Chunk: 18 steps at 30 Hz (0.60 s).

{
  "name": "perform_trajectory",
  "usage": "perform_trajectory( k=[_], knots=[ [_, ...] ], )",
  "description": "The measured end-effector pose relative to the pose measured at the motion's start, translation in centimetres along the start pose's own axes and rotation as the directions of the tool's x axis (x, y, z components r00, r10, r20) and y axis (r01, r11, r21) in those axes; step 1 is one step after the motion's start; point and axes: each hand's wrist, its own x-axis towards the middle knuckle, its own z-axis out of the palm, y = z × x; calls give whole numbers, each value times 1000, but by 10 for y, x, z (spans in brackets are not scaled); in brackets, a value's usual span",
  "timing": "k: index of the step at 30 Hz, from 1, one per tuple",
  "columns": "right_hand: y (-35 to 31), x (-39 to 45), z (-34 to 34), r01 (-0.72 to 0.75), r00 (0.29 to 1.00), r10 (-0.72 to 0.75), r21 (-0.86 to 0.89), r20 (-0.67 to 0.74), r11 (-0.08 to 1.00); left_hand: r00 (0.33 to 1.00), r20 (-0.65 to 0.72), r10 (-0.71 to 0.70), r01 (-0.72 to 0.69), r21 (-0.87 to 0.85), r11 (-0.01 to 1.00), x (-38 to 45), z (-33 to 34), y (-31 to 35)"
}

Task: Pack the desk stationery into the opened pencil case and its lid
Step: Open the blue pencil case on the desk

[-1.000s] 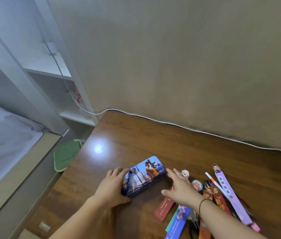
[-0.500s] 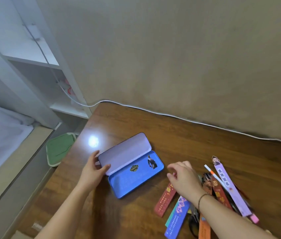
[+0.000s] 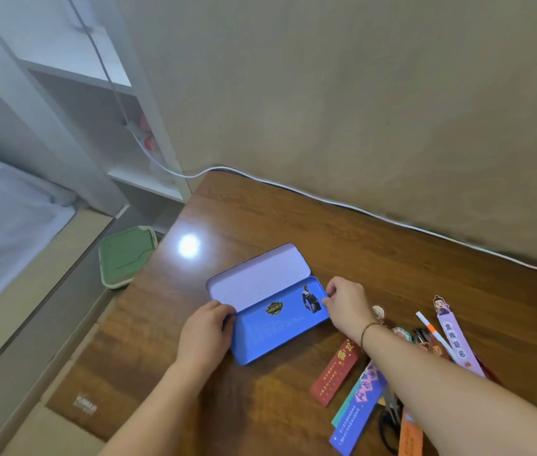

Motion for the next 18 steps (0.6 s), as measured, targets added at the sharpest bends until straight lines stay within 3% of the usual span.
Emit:
perform_trajectory(
  k=[6, 9, 13, 18],
  knots=[
    [-5, 3, -2, 33, 999, -27, -115, 47, 993, 990, 50, 128, -136, 220, 966, 9, -2, 0],
    [-8, 4, -5, 51, 998, -45, -169, 42, 984, 992, 38, 117, -123, 300, 946, 18, -5, 1],
    [-20, 0, -14, 82, 997, -81, -174, 12, 981, 994, -27, 109, -99, 258, 961, 25, -14, 5],
    [-13, -26, -25, 158, 985, -161, -58, -65, 986, 927, -69, 368, -350, 190, 917, 12, -35, -9]
  ],
)
